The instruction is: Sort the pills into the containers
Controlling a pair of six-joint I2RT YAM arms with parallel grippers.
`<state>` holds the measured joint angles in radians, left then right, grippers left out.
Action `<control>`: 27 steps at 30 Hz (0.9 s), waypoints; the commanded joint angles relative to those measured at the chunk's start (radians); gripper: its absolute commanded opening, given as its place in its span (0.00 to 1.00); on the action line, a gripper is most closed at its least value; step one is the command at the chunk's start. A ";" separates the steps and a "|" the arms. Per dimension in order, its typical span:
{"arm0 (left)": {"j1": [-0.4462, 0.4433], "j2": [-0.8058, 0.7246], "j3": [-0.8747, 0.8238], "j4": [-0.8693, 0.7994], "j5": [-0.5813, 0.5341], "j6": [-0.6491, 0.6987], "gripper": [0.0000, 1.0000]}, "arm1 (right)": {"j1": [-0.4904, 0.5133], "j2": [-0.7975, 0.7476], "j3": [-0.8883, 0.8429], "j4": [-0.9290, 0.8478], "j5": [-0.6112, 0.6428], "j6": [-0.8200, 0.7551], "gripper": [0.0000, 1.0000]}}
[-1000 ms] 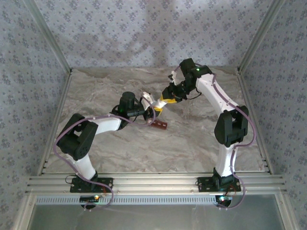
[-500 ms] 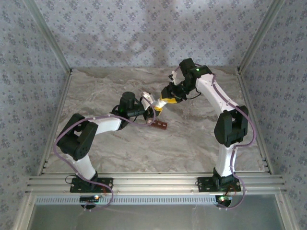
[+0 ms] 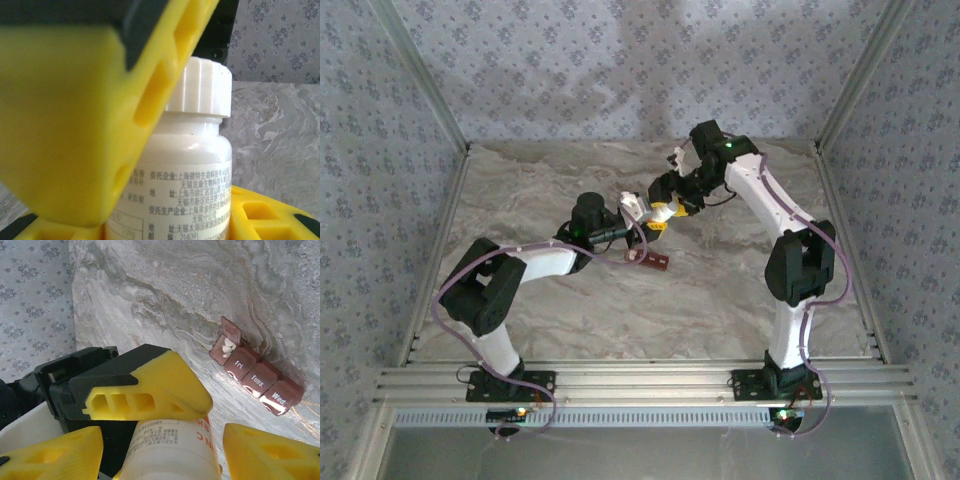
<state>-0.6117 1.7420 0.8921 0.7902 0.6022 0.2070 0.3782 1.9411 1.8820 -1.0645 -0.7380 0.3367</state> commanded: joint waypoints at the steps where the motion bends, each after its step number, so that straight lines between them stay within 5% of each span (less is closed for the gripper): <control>1: -0.006 -0.021 0.019 0.051 0.027 -0.011 0.00 | -0.005 0.001 0.032 0.005 -0.020 0.011 0.70; 19: -0.016 -0.006 0.006 0.068 0.030 -0.038 0.00 | -0.132 -0.087 0.006 0.171 -0.111 0.135 0.83; 27: -0.006 0.012 0.003 0.117 0.045 -0.112 0.00 | -0.201 -0.275 -0.224 0.385 -0.001 0.141 0.82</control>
<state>-0.6220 1.7428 0.8917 0.8360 0.6113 0.1402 0.1860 1.7496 1.7214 -0.7742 -0.7921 0.4828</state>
